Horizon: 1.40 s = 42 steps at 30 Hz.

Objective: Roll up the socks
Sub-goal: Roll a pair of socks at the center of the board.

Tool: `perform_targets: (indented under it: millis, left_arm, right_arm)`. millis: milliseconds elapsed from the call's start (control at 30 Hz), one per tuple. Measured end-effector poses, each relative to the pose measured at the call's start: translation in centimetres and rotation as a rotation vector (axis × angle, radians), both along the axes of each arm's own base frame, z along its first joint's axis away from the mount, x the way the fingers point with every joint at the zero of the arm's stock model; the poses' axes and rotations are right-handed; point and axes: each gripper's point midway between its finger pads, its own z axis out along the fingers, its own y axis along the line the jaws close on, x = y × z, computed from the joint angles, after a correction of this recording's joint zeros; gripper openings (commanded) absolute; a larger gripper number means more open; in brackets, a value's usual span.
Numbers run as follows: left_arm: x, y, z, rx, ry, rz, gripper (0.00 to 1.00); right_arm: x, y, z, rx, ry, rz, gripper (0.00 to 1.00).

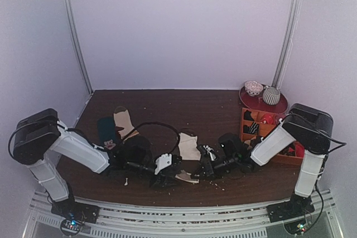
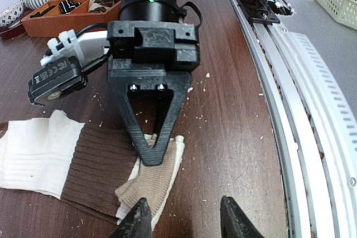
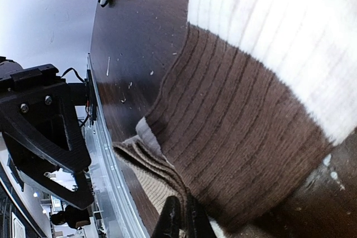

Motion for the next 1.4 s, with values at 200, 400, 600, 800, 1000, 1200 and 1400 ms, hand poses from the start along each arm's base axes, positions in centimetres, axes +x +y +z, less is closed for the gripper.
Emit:
perform_targets:
  millis: [200, 400, 600, 800, 1000, 1200, 1400]
  left_arm:
    - [0.4, -0.1, -1.1, 0.020, -0.100, -0.030, 0.43]
    - [1.8, -0.8, -2.0, 0.055, -0.192, -0.025, 0.42]
    - [2.5, -1.5, -3.7, 0.101, -0.214, -0.036, 0.38]
    - [2.6, -1.5, -4.9, 0.141, -0.198, -0.039, 0.31]
    - [2.6, -1.5, -5.0, 0.140, -0.180, -0.032, 0.00]
    - [2.5, -1.9, -5.0, 0.132, -0.153, -0.034, 0.00]
    - [2.6, -2.1, -4.8, 0.156, 0.005, 0.016, 0.00]
  right_arm:
    - [0.0, 0.0, -0.1, -0.017, 0.019, 0.024, 0.00]
    - [-0.1, -0.1, -0.1, -0.018, 0.018, 0.035, 0.00]
    - [-0.1, -0.3, -0.1, -0.017, 0.025, 0.040, 0.00]
    - [-0.1, -0.5, -0.1, -0.015, 0.033, 0.046, 0.00]
    - [-0.1, -0.6, -0.1, -0.014, 0.037, 0.052, 0.00]
    - [-0.2, -0.7, 0.1, -0.006, 0.042, 0.064, 0.22]
    - [0.2, -1.2, 1.7, -0.027, -0.076, 0.085, 0.28]
